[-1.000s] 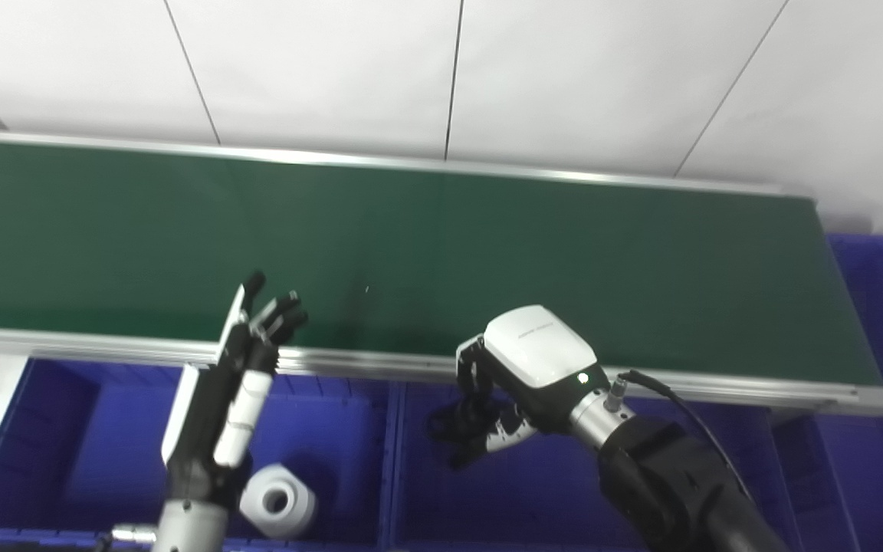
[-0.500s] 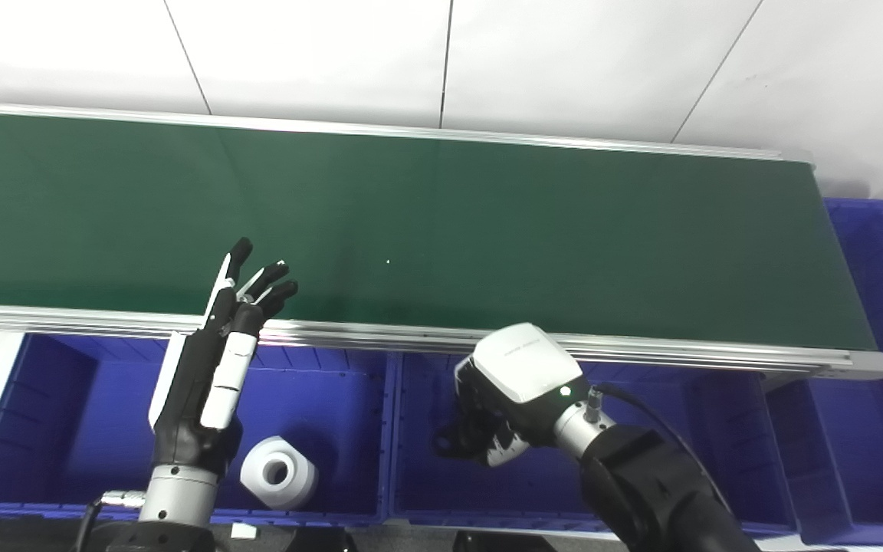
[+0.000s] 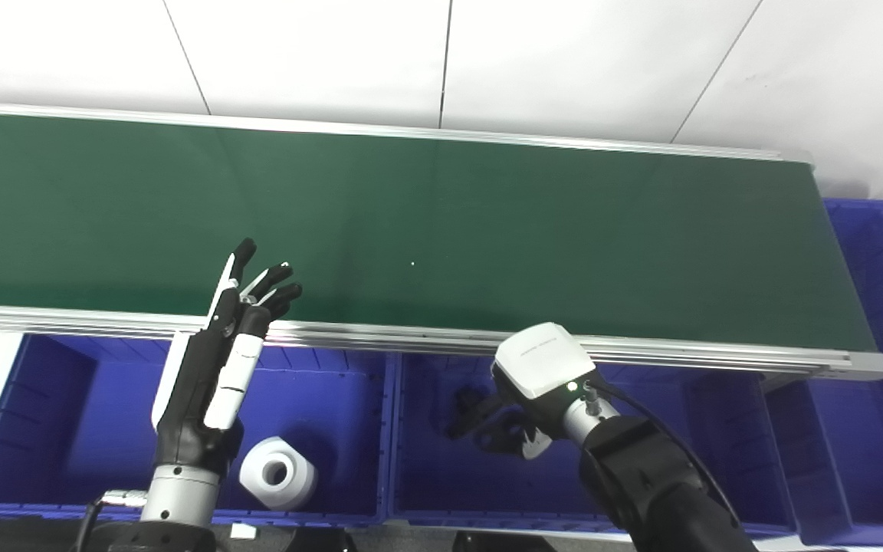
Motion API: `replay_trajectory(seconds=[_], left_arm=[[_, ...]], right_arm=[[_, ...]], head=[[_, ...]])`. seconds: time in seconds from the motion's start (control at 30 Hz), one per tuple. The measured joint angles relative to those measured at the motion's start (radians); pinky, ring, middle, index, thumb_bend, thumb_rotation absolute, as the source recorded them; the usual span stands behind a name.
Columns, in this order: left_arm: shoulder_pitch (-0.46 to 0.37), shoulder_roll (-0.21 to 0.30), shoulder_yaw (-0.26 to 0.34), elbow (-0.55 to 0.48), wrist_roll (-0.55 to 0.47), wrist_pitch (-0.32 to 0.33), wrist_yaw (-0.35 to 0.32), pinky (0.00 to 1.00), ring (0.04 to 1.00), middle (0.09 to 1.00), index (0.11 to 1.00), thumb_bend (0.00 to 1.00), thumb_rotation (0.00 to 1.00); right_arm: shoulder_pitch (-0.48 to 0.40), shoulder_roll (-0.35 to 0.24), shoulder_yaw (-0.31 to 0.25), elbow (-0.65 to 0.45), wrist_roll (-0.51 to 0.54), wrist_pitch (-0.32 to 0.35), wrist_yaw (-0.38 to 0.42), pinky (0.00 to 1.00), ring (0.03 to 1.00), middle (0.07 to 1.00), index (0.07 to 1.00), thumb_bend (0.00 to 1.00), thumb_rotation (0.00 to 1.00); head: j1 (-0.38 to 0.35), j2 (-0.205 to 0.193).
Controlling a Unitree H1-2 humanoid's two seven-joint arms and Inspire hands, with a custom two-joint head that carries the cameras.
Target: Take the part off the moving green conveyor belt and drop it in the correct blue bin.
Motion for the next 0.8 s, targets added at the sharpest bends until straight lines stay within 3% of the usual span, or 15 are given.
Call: replay_trajectory(seconds=[0.33,0.5,0.63,0.73,0.8], left_arm=[[-0.004,-0.002,-0.004,0.005,0.018,0.000,0.000,0.87,0.833,0.868,0.993,0.57,0.90],[-0.004,-0.010,-0.017,0.007,0.034,-0.001,0.001,0.87,0.828,0.867,0.994,0.58,0.89],[0.001,-0.033,-0.033,0.010,0.046,-0.006,0.004,0.87,0.826,0.862,0.998,0.60,0.89],[0.007,-0.035,-0.043,0.019,0.053,-0.019,0.004,0.87,0.833,0.866,0.999,0.60,0.89],[0.009,-0.036,-0.043,0.037,0.053,-0.042,0.005,0.87,0.830,0.865,1.000,0.60,0.89]], right_arm=[[-0.004,0.029,-0.029,-0.060,0.038,-0.028,0.177,0.32,0.462,0.632,0.768,1.00,0.82],[0.008,0.059,-0.073,-0.148,0.083,-0.028,0.288,0.39,0.559,0.721,0.788,1.00,0.79],[0.058,0.098,-0.140,-0.258,0.160,-0.020,0.345,0.39,0.543,0.686,0.778,0.99,0.76],[0.126,0.148,-0.220,-0.356,0.252,0.020,0.352,0.45,0.604,0.694,0.764,0.95,0.72],[0.178,0.178,-0.270,-0.398,0.319,0.037,0.322,0.49,0.622,0.698,0.756,0.92,0.71]], head=[[0.000,-0.006],[0.005,-0.011],[0.032,-0.025],[0.048,-0.034],[0.092,-0.072]])
